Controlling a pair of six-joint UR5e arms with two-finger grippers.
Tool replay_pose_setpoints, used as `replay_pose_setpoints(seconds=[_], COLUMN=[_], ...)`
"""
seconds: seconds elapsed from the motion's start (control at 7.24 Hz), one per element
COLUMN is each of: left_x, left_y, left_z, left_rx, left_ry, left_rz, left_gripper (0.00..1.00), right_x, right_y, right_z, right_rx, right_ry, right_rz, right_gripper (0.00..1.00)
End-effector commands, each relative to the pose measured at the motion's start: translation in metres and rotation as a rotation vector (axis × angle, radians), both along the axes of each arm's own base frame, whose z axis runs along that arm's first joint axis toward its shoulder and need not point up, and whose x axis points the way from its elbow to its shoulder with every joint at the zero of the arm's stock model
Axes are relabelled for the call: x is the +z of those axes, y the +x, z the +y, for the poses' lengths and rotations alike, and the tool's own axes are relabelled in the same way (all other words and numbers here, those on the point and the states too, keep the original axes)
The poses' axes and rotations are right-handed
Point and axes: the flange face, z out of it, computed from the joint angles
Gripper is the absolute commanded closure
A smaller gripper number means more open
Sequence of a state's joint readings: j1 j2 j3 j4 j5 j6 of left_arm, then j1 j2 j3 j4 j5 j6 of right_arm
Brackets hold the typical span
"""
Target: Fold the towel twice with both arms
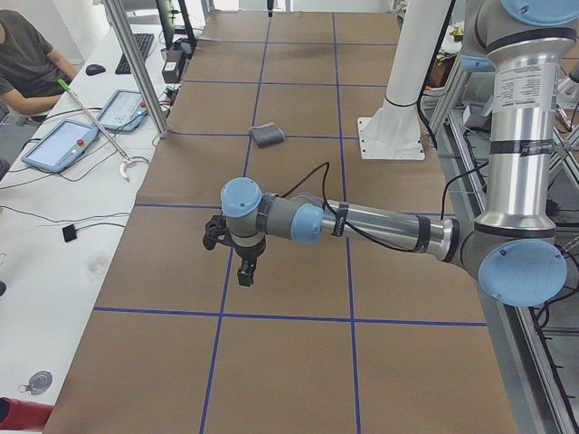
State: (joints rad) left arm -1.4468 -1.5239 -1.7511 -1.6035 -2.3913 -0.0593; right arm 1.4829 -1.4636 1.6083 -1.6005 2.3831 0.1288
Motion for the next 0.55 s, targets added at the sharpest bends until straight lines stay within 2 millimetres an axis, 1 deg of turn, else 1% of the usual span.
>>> replay_pose_setpoints(seconds=[0.0, 0.14, 0.41], left_x=[0.028, 0.027, 0.046], left_y=[-0.010, -0.010, -0.024], left_z=[0.027, 0.025, 0.018], left_rx=[-0.011, -0.016, -0.041], left_ry=[-0.062, -0.063, -0.085], left_rz=[0.006, 0.002, -0.024], left_gripper=[0.00, 0.00, 0.00], right_x=[0.004, 0.013, 0.014], right_y=[0.018, 0.018, 0.019], right_z=[0.020, 0.030, 0.044], right_rx=[-0.033, -0.035, -0.037], right_ry=[-0.032, -0.044, -0.042], right_rz=[0.012, 0.025, 0.025], right_gripper=[0.00, 0.00, 0.00])
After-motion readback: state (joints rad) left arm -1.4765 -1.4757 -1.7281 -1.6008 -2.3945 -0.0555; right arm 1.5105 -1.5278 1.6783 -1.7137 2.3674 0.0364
